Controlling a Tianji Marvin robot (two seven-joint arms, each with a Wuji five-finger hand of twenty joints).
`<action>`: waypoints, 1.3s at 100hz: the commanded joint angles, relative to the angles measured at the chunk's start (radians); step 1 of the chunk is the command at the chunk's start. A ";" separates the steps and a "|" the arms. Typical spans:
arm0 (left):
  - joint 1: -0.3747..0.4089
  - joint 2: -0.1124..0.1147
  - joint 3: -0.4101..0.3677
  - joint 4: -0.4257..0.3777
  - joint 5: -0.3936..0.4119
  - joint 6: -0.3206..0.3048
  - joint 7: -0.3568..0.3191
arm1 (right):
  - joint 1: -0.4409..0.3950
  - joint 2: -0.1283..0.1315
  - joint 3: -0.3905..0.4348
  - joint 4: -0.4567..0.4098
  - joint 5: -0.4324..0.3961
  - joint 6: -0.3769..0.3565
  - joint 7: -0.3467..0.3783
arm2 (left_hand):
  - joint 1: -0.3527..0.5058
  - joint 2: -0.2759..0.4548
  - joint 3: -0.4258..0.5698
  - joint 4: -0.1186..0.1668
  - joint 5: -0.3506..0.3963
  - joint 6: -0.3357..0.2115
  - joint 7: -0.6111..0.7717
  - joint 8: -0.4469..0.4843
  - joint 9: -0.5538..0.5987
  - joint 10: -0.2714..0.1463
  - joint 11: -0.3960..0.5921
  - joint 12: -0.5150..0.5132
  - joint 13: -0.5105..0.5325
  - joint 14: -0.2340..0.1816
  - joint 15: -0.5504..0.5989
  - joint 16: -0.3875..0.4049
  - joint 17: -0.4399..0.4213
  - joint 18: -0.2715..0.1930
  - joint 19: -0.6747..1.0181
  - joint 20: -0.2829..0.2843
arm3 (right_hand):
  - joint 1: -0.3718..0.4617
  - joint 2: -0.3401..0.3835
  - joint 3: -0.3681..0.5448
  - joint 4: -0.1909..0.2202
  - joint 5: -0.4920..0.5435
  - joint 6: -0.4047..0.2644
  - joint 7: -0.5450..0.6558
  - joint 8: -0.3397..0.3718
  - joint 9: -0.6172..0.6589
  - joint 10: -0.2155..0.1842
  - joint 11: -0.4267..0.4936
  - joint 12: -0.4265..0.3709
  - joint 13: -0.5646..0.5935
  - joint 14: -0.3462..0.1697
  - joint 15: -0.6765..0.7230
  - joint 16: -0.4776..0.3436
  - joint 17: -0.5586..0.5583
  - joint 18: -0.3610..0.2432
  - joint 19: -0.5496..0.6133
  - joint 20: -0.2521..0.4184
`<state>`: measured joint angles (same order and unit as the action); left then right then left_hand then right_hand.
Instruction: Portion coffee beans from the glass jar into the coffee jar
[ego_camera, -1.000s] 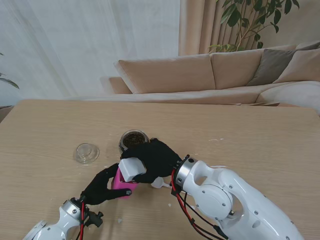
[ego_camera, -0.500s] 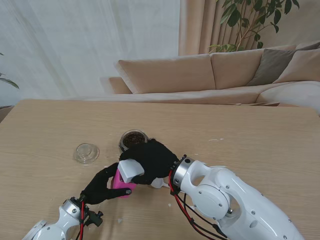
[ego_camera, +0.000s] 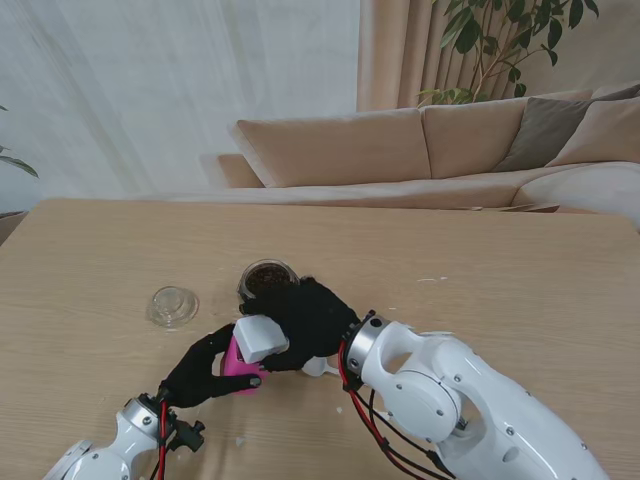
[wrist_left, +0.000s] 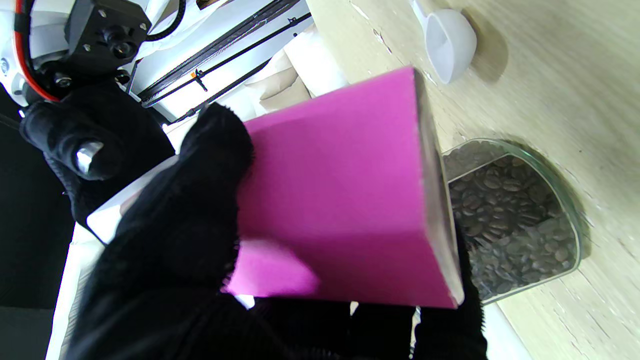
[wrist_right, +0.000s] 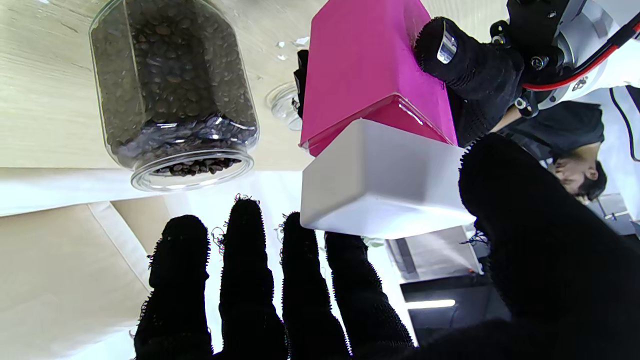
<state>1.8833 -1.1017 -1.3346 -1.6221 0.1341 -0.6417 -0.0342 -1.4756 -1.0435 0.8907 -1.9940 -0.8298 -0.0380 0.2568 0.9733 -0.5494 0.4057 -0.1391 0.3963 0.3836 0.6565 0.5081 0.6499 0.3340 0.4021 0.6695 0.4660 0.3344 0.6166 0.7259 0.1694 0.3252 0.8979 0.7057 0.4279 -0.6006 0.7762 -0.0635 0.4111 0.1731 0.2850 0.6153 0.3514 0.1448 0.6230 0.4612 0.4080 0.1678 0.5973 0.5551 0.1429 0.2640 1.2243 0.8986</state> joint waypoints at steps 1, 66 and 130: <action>0.004 -0.006 -0.001 -0.006 -0.002 -0.005 -0.013 | -0.016 0.000 0.005 -0.018 -0.006 0.005 0.010 | 0.144 0.146 0.107 0.047 0.051 -0.147 0.147 0.041 0.058 -0.091 0.085 0.040 0.001 -0.011 0.010 0.011 -0.001 0.002 0.018 0.009 | -0.025 0.008 -0.010 0.006 -0.035 -0.009 -0.036 -0.026 -0.027 0.012 -0.027 -0.034 -0.028 0.030 -0.040 -0.029 -0.016 -0.003 -0.005 0.017; 0.001 -0.006 0.000 -0.003 -0.005 -0.010 -0.016 | -0.027 -0.004 0.012 -0.026 -0.001 0.054 0.000 | 0.144 0.146 0.107 0.046 0.052 -0.147 0.148 0.041 0.059 -0.090 0.084 0.041 0.002 -0.013 0.010 0.011 -0.001 0.002 0.018 0.008 | 0.047 -0.012 0.104 0.032 0.156 -0.043 0.264 0.099 0.259 -0.025 0.168 0.096 0.119 0.034 0.058 0.017 0.060 0.032 0.048 0.035; 0.000 -0.006 0.000 -0.004 -0.007 -0.005 -0.017 | -0.093 -0.006 0.066 -0.073 -0.018 0.053 -0.021 | 0.141 0.146 0.108 0.046 0.051 -0.149 0.147 0.041 0.056 -0.093 0.085 0.039 0.002 -0.013 0.009 0.011 -0.001 0.001 0.017 0.008 | -0.107 0.083 -0.134 0.004 -0.006 -0.042 -0.040 -0.078 0.073 0.016 -0.101 -0.131 -0.009 0.067 -0.172 -0.100 -0.034 0.051 -0.075 -0.016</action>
<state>1.8794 -1.1019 -1.3346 -1.6181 0.1300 -0.6457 -0.0352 -1.5464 -1.0488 0.9477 -2.0487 -0.8413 0.0295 0.2315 0.9735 -0.5494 0.4054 -0.1391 0.3963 0.3750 0.6564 0.5081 0.6499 0.3334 0.4021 0.6695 0.4660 0.3344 0.6166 0.7259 0.1694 0.3253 0.8979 0.7057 0.3279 -0.5308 0.6606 -0.0528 0.4396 0.1877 0.2735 0.5519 0.4585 0.1880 0.5516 0.3596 0.4422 0.2207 0.4576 0.4801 0.1331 0.3010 1.1780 0.8974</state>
